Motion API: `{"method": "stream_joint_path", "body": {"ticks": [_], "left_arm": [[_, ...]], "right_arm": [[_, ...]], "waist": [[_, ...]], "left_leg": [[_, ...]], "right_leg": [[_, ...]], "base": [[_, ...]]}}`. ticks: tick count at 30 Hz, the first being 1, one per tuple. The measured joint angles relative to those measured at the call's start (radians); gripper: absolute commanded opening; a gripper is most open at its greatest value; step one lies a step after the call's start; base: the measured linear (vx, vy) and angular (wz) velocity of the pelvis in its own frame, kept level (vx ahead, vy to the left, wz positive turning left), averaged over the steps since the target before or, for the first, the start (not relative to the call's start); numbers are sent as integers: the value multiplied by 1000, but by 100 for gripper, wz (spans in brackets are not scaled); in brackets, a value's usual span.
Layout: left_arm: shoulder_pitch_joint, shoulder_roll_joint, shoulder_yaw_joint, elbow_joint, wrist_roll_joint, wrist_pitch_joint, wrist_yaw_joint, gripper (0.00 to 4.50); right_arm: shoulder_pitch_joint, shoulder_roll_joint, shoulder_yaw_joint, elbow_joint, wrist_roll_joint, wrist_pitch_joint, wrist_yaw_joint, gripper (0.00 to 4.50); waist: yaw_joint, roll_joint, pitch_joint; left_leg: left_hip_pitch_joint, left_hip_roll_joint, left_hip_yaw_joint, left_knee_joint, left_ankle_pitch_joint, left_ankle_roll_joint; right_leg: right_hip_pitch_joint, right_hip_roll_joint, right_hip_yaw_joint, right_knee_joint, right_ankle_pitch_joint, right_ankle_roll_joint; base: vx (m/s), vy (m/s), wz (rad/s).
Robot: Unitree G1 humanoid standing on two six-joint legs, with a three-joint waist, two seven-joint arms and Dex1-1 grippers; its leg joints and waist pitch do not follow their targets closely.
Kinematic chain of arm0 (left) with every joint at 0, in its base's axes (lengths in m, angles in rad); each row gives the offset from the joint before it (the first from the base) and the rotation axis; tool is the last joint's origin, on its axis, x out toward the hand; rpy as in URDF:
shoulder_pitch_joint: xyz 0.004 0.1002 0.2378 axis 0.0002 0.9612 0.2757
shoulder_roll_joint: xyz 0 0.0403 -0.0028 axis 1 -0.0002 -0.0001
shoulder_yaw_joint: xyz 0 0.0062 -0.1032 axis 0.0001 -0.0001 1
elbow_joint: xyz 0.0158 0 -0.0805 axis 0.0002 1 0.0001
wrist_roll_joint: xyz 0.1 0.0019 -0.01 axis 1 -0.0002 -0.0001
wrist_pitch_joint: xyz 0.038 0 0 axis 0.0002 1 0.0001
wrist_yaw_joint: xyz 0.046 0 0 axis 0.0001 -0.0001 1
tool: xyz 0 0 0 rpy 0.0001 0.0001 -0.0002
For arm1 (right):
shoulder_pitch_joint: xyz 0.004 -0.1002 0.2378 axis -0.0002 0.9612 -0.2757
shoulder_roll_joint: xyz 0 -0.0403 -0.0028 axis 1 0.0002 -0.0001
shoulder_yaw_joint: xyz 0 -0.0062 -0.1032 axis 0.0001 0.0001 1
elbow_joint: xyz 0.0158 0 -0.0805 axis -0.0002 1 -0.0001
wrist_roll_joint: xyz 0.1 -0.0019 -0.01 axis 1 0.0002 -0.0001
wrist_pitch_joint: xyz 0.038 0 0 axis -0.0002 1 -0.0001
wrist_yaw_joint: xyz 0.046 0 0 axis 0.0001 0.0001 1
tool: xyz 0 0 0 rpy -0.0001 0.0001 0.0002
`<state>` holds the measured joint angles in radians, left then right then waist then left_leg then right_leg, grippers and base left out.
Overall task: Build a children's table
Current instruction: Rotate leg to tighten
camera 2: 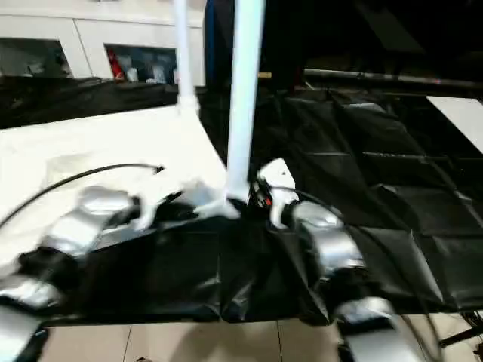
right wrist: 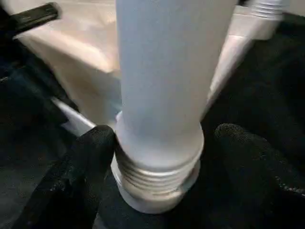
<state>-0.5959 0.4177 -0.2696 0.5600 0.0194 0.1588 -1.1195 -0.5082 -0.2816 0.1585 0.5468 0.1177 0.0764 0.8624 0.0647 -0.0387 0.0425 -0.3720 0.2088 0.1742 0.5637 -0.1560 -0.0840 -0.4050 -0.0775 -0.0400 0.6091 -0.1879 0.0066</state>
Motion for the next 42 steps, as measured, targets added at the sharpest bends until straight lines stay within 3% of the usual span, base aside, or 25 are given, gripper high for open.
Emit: {"method": "stream_joint_path", "body": {"ticks": [8, 11, 14, 16, 24, 28, 34, 40, 42], "left_arm": [[54, 55, -13, -91, -41, 39, -119, 0], [54, 53, -14, -94, -41, 40, -119, 0], [55, 54, -16, -103, -41, 46, -120, 0], [55, 55, -16, -106, -41, 52, -120, 0], [55, 54, -16, -109, -42, 60, -121, 0], [39, 19, -9, -79, -25, 62, -45, 0], [-55, -144, -2, 63, 41, 88, 231, 0], [-76, -197, -2, 98, 53, 99, 309, 0], [-80, -198, -2, 106, 54, 95, 309, 0]], "right_arm": [[30, -39, 83, -60, -16, 9, 117, 369], [29, -19, 82, -59, -24, 9, 106, 335], [29, -13, 78, -59, -21, 12, 108, 330], [29, -13, 78, -59, -16, 16, 109, 293], [29, -13, 78, -60, -8, 26, 106, 276], [26, 41, 41, -11, -16, 20, -20, 276], [-48, 204, -88, 149, -38, 20, -486, 276], [-84, 264, -112, 225, -51, -14, -641, 276], [-92, 268, -123, 245, -49, -37, -633, 332]], "waist": [[8, -3, 2], [9, -4, 3], [14, -4, 3], [15, -5, 3], [16, -5, 3], [14, -6, 3], [3, -1, 0], [4, 4, -3], [4, 4, -3]], "left_leg": [[1, 0, 0, 2, 0, 0], [1, 0, 0, 3, 0, 0], [0, 0, 0, 2, 0, 0], [0, 0, 0, 2, 0, 0], [1, 0, 0, 2, 0, 0], [2, 0, 1, 3, 0, 0], [5, -2, 0, 5, 0, 0], [4, -2, 0, 5, 0, 0], [4, -2, 0, 5, 0, 0]], "right_leg": [[0, 0, 0, 2, 0, 0], [0, -1, 1, 2, 0, -1], [0, -1, 1, 2, 0, 0], [0, -1, 1, 2, 0, 0], [0, -1, 1, 2, 0, 0], [1, -1, 1, 2, 1, -1], [3, -4, 4, 3, 2, -1], [4, -4, 3, 2, 2, 0], [4, -4, 3, 2, 2, 0]], "base": [[0, 0, 0], [0, 0, 0], [0, 0, 0], [0, 0, 0], [0, 0, 0], [0, 0, 0], [0, 0, 0], [0, 0, 0], [0, 0, 0]]}}
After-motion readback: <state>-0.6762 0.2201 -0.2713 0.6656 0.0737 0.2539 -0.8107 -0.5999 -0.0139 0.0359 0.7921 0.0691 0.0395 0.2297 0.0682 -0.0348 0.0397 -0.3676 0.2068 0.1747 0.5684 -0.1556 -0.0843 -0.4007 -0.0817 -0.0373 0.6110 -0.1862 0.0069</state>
